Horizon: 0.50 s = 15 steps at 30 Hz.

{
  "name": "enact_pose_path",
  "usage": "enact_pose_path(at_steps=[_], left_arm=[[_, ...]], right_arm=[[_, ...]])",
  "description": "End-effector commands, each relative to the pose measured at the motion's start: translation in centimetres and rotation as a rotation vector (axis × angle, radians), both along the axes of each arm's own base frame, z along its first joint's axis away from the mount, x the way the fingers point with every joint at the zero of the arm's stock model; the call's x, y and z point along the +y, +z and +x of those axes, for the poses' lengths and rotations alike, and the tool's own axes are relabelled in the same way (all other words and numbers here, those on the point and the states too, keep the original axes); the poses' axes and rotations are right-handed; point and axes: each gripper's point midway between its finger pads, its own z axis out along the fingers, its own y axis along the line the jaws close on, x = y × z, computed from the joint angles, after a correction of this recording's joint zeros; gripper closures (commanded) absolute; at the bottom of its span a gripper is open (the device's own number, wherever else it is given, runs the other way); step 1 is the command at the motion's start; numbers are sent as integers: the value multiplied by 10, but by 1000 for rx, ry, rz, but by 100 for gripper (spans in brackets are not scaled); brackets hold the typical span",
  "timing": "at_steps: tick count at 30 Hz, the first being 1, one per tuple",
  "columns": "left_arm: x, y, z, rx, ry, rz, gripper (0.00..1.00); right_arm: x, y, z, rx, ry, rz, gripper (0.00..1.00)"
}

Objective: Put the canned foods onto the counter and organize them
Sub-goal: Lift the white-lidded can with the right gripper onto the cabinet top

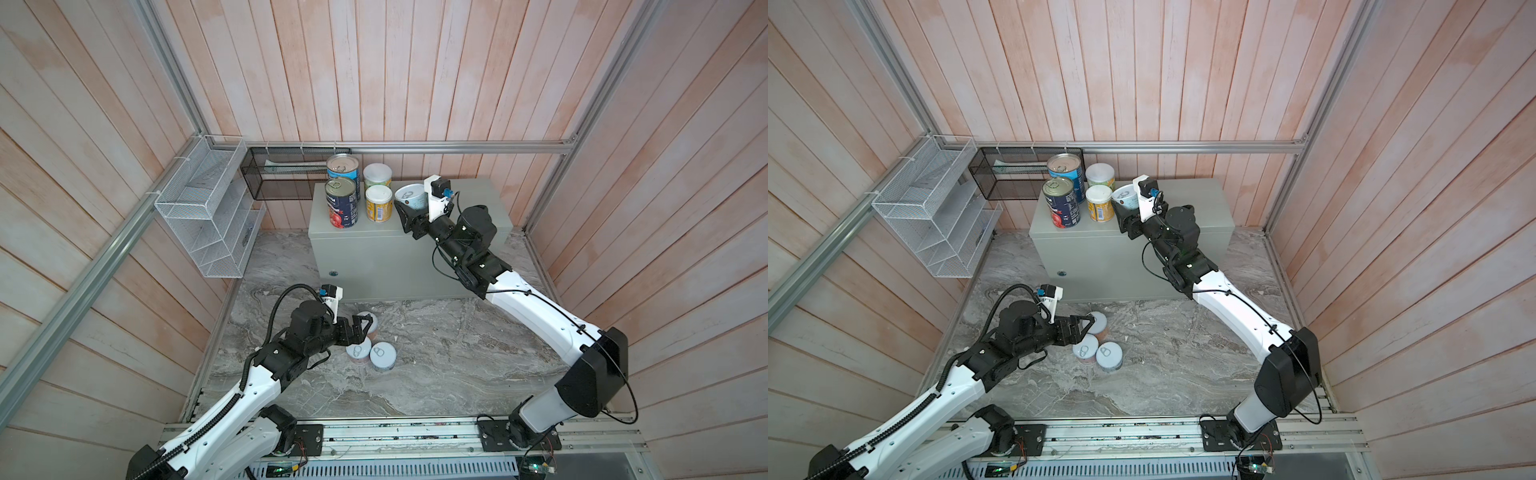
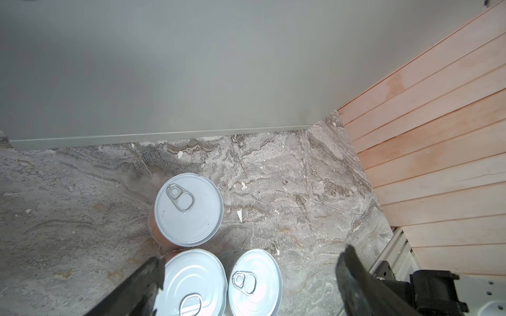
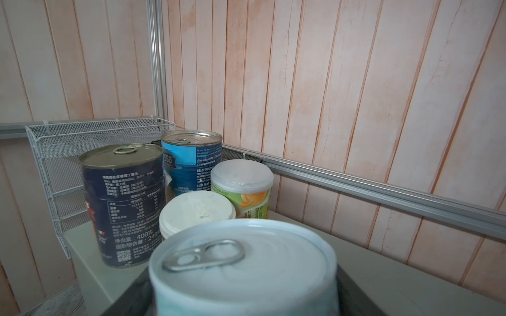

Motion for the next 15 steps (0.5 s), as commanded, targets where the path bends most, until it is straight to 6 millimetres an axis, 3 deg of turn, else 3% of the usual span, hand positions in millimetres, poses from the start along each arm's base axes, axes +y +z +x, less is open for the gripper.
enact_pose_path(at_steps=[1,15], left_arm=[[5,-3,1,-7,21,20,0],[11,-6,1,-3,39,47,0]], right_arm=[[-9,46,2,-141,-26,70,46],[-10,37,55,-135,-84,120,44]])
